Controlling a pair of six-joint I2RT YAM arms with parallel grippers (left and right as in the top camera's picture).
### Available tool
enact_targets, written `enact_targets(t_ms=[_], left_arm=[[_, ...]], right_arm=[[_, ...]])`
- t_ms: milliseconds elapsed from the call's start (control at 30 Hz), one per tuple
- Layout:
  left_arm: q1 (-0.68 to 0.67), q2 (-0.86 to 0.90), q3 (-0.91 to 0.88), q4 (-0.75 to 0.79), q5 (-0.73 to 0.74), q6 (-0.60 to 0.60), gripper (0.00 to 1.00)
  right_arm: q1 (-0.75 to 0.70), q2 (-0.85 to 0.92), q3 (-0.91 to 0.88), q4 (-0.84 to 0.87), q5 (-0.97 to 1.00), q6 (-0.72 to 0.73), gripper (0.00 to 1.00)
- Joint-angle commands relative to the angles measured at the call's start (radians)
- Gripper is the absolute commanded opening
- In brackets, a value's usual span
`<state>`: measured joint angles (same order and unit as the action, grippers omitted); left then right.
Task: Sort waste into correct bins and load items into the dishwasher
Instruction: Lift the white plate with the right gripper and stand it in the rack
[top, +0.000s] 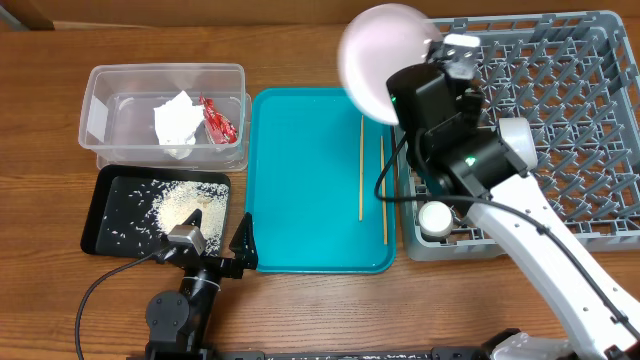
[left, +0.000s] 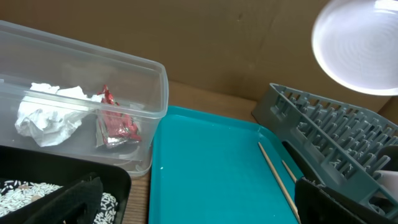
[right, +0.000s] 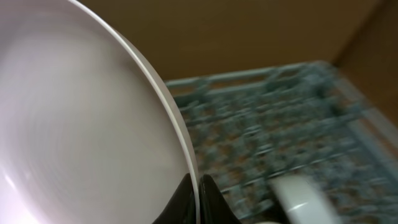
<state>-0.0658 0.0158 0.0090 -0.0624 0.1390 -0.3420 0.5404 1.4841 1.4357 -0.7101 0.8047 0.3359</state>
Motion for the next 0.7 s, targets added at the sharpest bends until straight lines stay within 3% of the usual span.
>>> enact_targets(t_ms=[0,267,567,600,667], left_arm=[[-0.009,-0.010,-0.004,-0.001,0.008,-0.010,1.00],[-0.009,-0.010,-0.004,-0.001,0.008,-0.010,1.00],[-0.009,-0.010,-0.004,-0.001,0.008,-0.010,1.00],[-0.009,-0.010,-0.004,-0.001,0.008,-0.010,1.00],[-0.009,-0.010,-0.004,-0.001,0.008,-0.010,1.00]], right_arm=[[-0.084,0.058,-0.005,0.043,0.351,-0.107,0.04],[-0.227,0.179,-0.006,0.154,0.346,-0.188,0.04],[-0.171,0.312,-0.006,0.119,0.320,-0.187,0.04],[-0.158,0.313,-0.006,0.118,0.323,-0.188,0.10],[-0.139,0.313,-0.005,0.119,0.360,-0.188,0.44]])
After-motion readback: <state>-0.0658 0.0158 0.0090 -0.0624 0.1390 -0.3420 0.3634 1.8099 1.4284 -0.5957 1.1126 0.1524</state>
